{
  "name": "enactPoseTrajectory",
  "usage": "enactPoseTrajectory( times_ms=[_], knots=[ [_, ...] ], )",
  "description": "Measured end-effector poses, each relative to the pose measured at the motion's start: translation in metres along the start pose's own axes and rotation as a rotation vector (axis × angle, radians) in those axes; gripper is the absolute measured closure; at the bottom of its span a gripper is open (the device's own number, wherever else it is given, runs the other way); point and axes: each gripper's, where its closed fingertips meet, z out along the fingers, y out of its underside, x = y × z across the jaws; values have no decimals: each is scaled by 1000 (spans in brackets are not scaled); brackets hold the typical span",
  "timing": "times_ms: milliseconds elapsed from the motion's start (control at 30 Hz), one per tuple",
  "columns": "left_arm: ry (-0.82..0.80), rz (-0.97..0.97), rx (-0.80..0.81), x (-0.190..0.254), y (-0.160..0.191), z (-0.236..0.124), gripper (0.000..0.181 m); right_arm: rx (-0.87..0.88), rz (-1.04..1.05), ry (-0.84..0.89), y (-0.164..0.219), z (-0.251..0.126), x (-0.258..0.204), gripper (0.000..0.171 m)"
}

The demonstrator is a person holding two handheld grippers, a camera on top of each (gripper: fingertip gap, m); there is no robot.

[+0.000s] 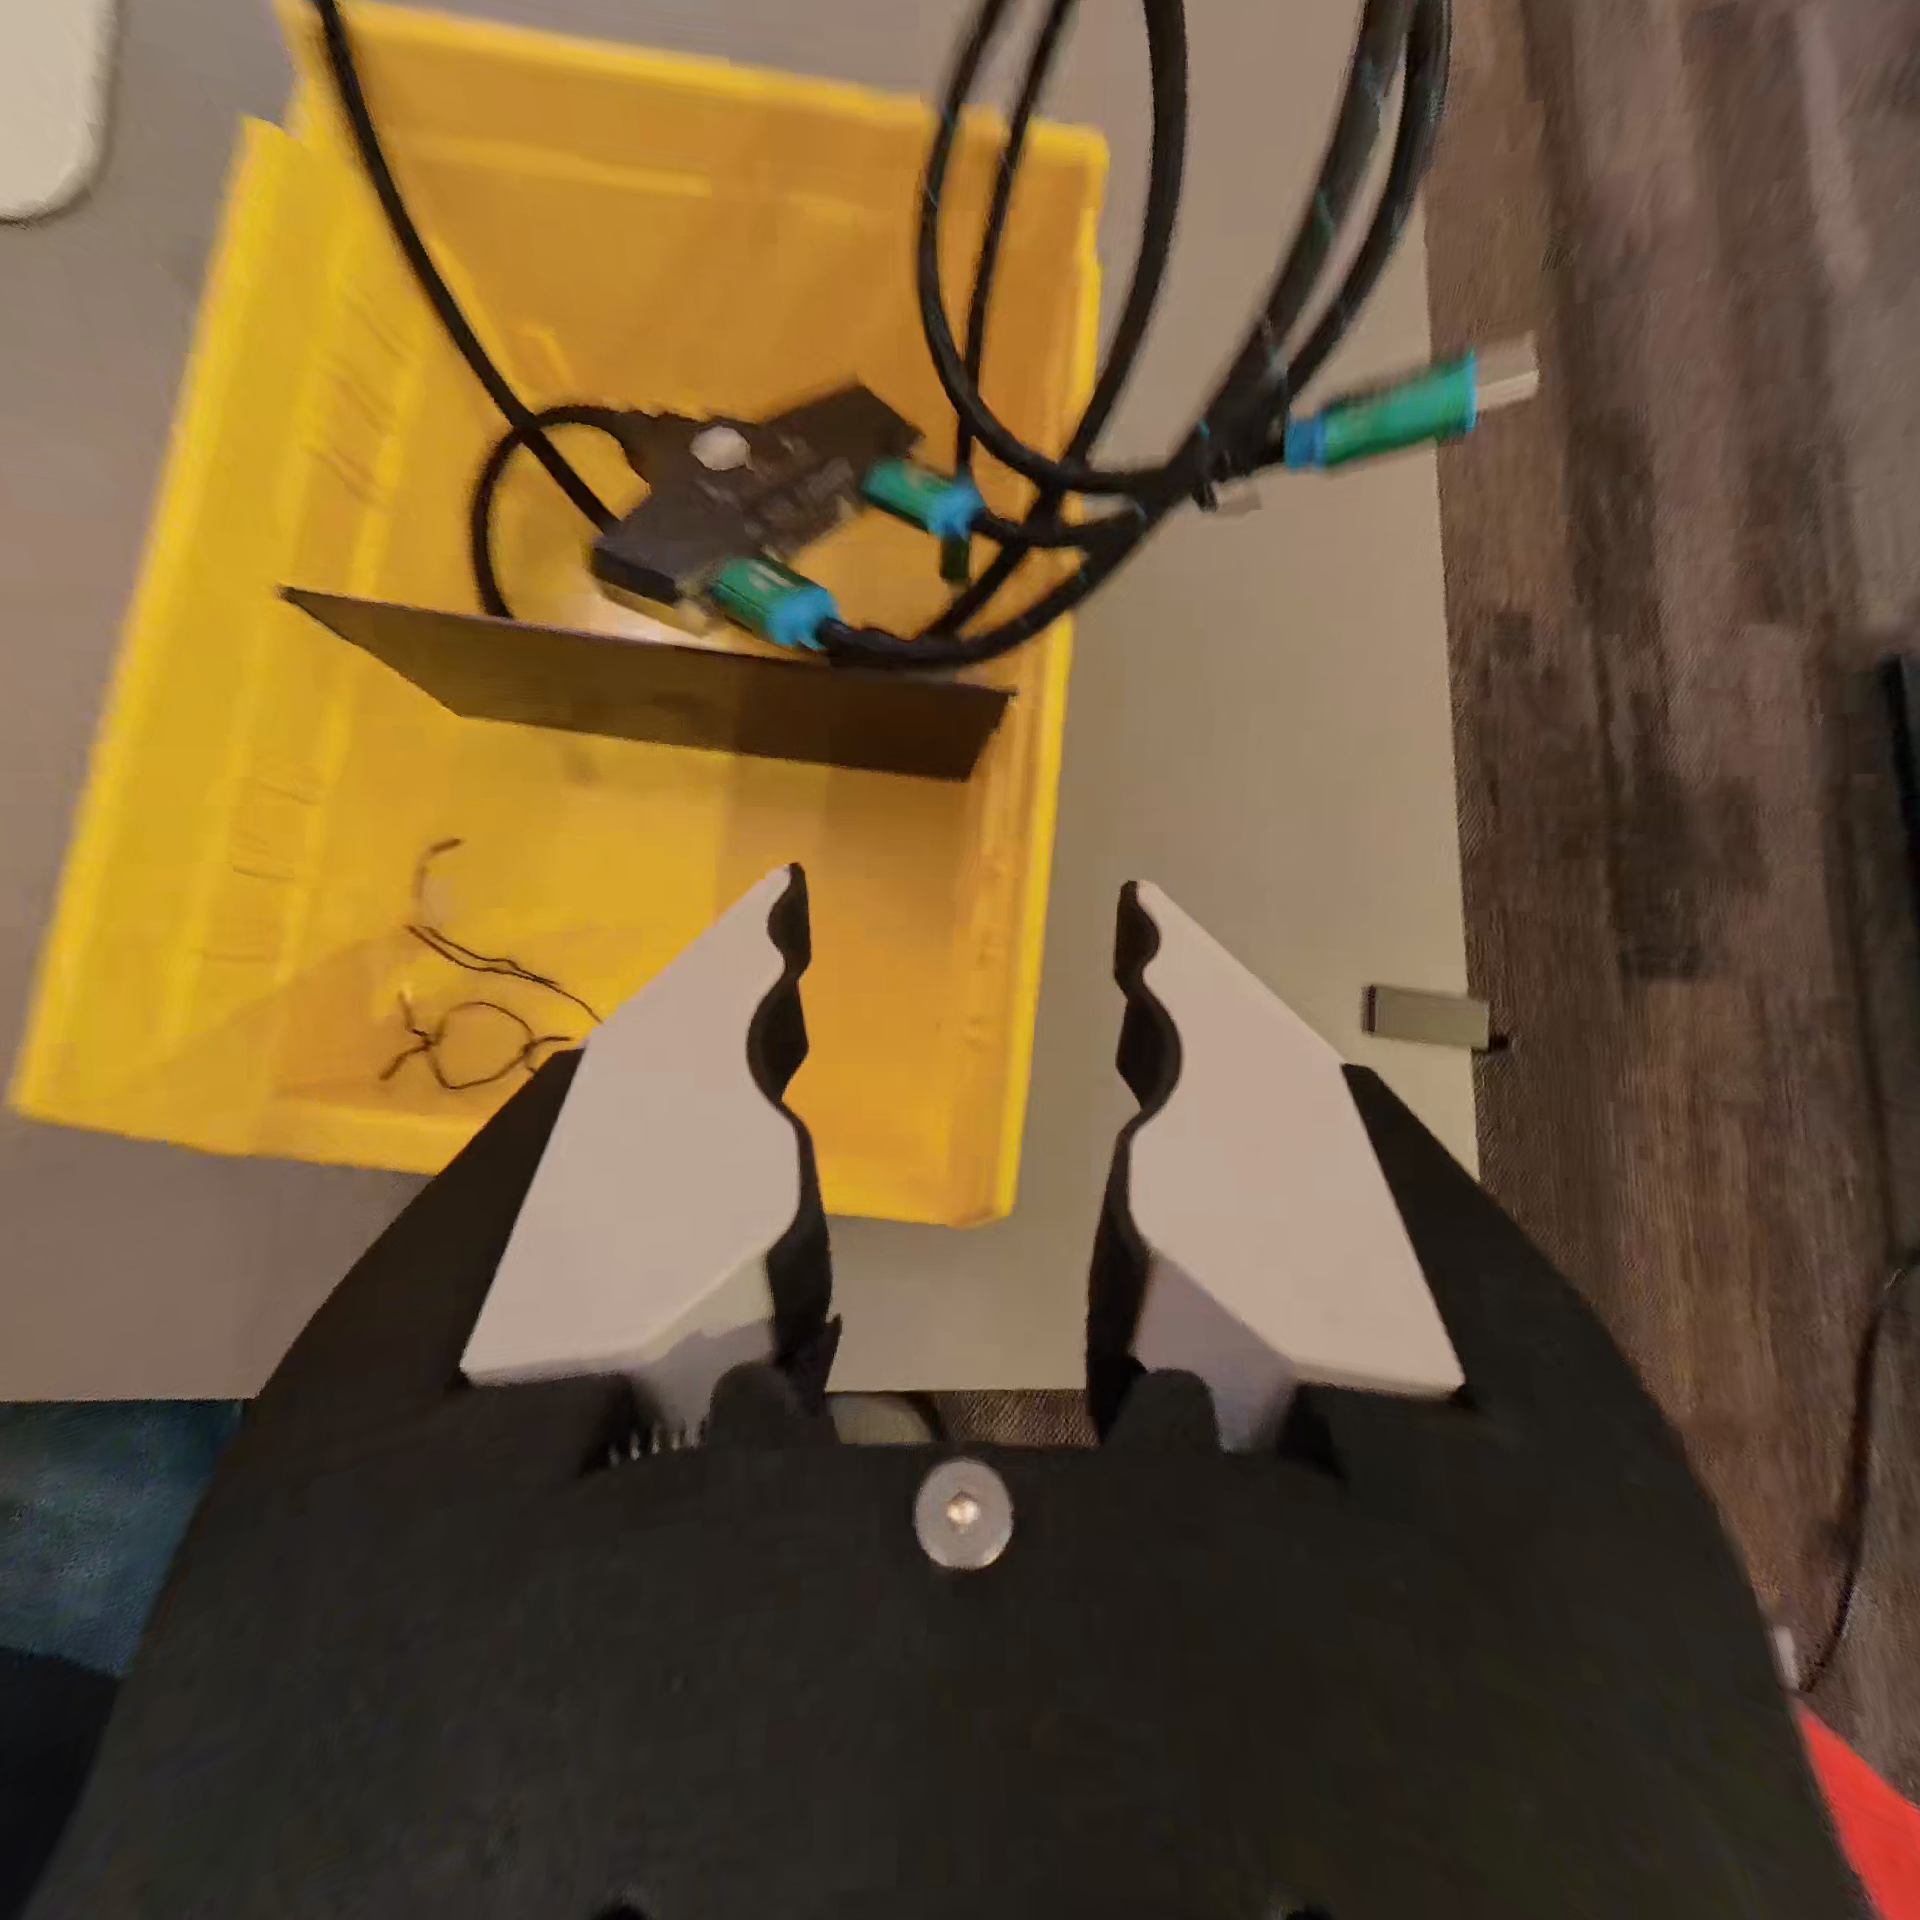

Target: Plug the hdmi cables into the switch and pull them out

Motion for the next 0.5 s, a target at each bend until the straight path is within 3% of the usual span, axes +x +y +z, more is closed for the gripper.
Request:
enactPoseTrajectory(
  times_ms=[133,300,500],
  knots=[
    [-132,252,-66,-17,-44,-37,136,146,-115,-3,-31,-34,-41,121],
    [-381,495,-272,-86,-83,-110,137,272,-297,-137,-61,-57,-130,128],
    [-468,517,-562,-160,-77,-190,135,337,-459,-340,-72,-65,-236,129]
  ],
)
